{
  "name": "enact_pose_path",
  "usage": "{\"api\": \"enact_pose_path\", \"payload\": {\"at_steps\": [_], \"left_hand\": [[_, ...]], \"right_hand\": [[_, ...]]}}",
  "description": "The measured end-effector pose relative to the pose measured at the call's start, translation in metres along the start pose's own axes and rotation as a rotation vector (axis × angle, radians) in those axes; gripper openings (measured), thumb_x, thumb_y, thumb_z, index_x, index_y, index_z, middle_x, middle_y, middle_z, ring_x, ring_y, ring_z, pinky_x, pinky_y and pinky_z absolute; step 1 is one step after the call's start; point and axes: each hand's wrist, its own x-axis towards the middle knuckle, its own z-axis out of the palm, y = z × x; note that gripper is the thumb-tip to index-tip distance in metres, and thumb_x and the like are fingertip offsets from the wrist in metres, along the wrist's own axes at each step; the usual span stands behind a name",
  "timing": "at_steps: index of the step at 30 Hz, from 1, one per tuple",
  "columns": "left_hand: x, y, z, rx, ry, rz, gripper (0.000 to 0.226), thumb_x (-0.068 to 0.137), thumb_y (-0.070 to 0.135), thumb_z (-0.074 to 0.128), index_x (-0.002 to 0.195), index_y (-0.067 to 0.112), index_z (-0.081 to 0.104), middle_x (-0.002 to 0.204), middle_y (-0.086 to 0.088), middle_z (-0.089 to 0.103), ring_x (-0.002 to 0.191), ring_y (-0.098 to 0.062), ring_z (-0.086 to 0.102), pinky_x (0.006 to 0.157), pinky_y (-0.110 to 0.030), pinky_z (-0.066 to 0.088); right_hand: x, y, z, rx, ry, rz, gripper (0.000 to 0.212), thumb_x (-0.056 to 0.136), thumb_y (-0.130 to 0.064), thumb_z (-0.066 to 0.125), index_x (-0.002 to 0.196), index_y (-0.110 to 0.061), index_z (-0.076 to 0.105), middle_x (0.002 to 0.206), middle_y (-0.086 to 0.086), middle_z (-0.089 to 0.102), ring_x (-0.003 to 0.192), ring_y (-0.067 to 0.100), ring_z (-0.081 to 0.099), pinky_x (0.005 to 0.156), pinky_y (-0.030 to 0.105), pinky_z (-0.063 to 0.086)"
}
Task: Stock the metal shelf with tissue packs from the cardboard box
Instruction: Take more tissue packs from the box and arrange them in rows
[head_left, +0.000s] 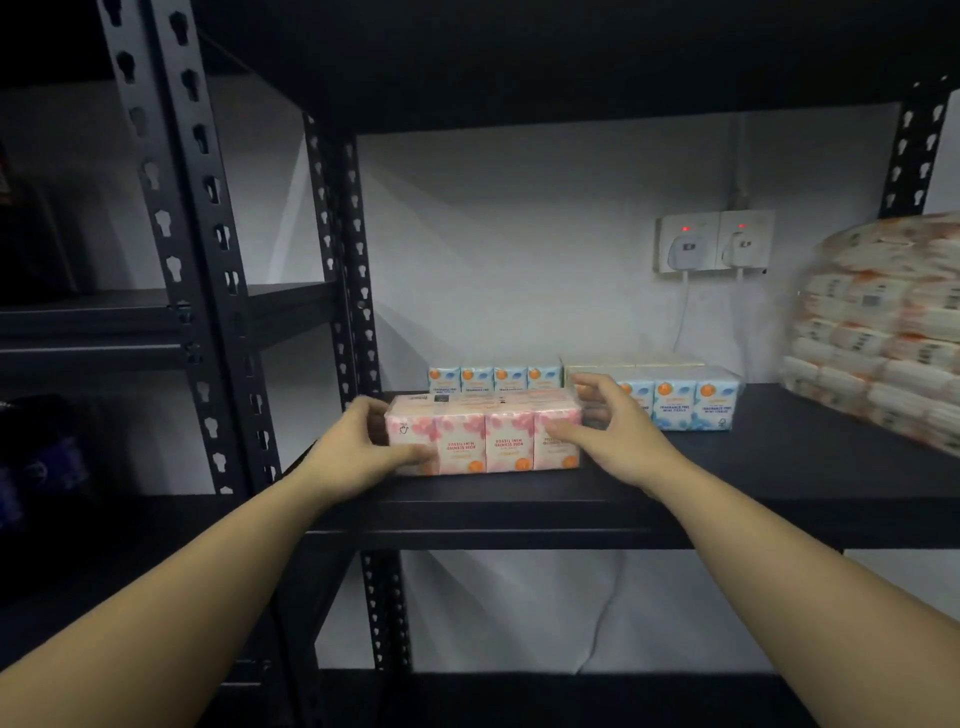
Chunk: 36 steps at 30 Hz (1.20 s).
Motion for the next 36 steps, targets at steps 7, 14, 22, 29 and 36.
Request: {"api": "enact_pose_path", "payload": {"at_steps": [7, 14, 22, 29, 36], "left_hand": [[-0.007, 0.014, -0.006, -0.067, 0.073, 0.123, 0.049, 0.083, 0.033, 0.085, 0.126, 0.026, 0.061, 0.11, 0.014, 0.073, 0.093, 0.007, 0.069, 0.081, -0.018, 0.058], [0.003, 0.077, -0.03, -0.27, 0.223, 0.331, 0.051, 0.078, 0.03, 0.09, 0.124, 0.024, 0.069, 0.115, 0.007, 0.074, 0.102, -0.01, 0.073, 0.089, -0.041, 0.062], [0.009, 0.088, -0.008, -0.41, -0.024, 0.215, 0.08, 0.072, 0.03, 0.095, 0.137, 0.02, 0.048, 0.13, 0.0, 0.067, 0.114, -0.012, 0.07, 0.098, -0.044, 0.059], [0.011, 0.079, 0.003, -0.282, -0.186, 0.225, 0.059, 0.074, 0.035, 0.092, 0.126, 0.029, 0.065, 0.12, 0.001, 0.073, 0.106, -0.015, 0.074, 0.098, -0.046, 0.059], [0.022, 0.093, -0.003, -0.016, -0.203, 0.338, 0.05, 0.075, 0.043, 0.091, 0.12, 0.036, 0.07, 0.119, 0.008, 0.069, 0.1, -0.011, 0.071, 0.087, -0.038, 0.062]], "right_hand": [[0.004, -0.036, 0.007, -0.465, -0.082, -0.054, 0.07, 0.077, -0.072, 0.072, 0.136, -0.037, 0.057, 0.133, -0.009, 0.055, 0.119, 0.016, 0.056, 0.096, 0.037, 0.05], [0.033, -0.124, 0.025, -0.233, -0.148, -0.183, 0.059, 0.09, -0.07, 0.058, 0.134, -0.031, 0.054, 0.133, -0.007, 0.063, 0.107, 0.008, 0.063, 0.085, 0.033, 0.056], [0.048, -0.16, -0.001, 0.048, -0.158, -0.214, 0.038, 0.095, -0.04, 0.07, 0.131, -0.028, 0.063, 0.115, 0.001, 0.065, 0.093, 0.014, 0.072, 0.077, 0.03, 0.06], [0.038, -0.122, -0.036, 0.193, -0.061, -0.14, 0.04, 0.077, -0.047, 0.082, 0.107, -0.023, 0.071, 0.11, 0.005, 0.074, 0.103, 0.019, 0.072, 0.094, 0.05, 0.059], [0.013, -0.098, -0.059, -0.159, -0.111, -0.168, 0.066, 0.074, -0.044, 0.089, 0.131, -0.03, 0.06, 0.115, -0.005, 0.065, 0.103, 0.009, 0.066, 0.07, 0.021, 0.058]]}}
